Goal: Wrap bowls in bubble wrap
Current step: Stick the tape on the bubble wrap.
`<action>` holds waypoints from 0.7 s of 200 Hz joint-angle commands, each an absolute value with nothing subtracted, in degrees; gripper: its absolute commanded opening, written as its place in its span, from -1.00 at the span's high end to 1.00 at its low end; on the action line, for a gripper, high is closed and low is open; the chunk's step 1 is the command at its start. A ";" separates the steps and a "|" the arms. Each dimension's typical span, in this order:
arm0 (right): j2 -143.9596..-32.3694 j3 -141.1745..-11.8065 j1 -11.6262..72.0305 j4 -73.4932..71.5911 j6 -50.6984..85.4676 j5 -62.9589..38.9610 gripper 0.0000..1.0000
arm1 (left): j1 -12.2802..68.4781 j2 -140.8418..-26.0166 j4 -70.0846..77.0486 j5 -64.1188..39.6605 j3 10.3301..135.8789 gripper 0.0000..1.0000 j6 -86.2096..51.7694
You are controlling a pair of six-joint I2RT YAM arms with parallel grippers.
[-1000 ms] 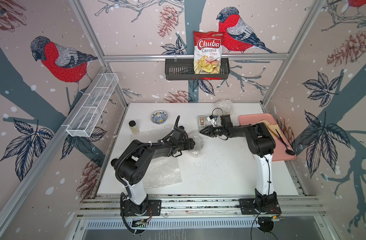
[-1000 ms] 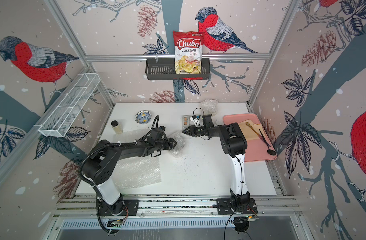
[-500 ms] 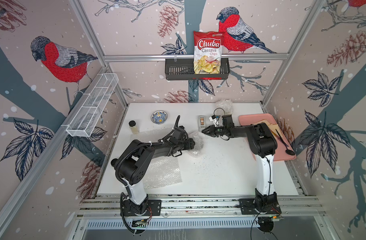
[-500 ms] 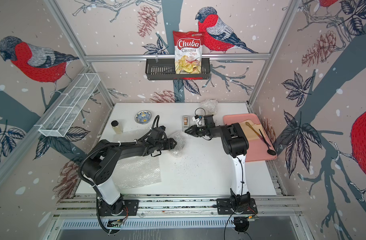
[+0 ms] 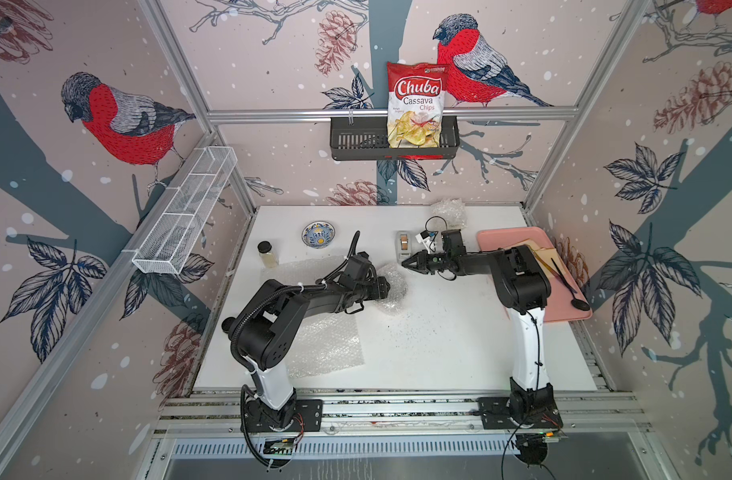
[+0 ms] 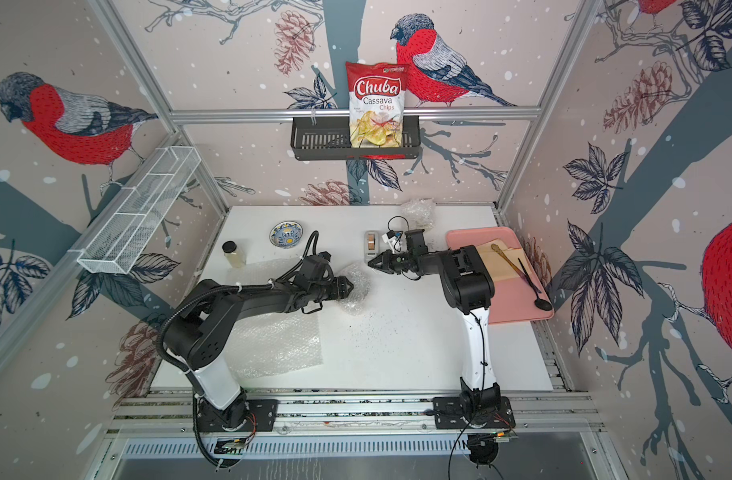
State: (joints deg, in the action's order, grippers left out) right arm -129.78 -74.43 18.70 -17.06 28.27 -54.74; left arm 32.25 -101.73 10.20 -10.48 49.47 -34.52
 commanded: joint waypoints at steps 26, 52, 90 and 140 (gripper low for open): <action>-128.94 -73.53 18.31 -20.97 27.73 -51.44 0.88 | 32.34 -101.81 5.10 -9.85 49.13 -0.54 -35.22; -128.55 -72.46 17.99 -20.47 29.31 -49.66 0.95 | 32.34 -101.87 5.15 -9.85 49.14 -0.54 -35.18; -128.01 -70.77 16.97 -18.61 31.14 -47.65 1.00 | 32.34 -101.80 5.11 -9.88 48.98 -0.54 -35.24; -124.57 -68.33 16.30 -16.72 29.95 -49.38 0.99 | 32.42 -101.79 5.52 -9.89 48.84 -0.54 -35.36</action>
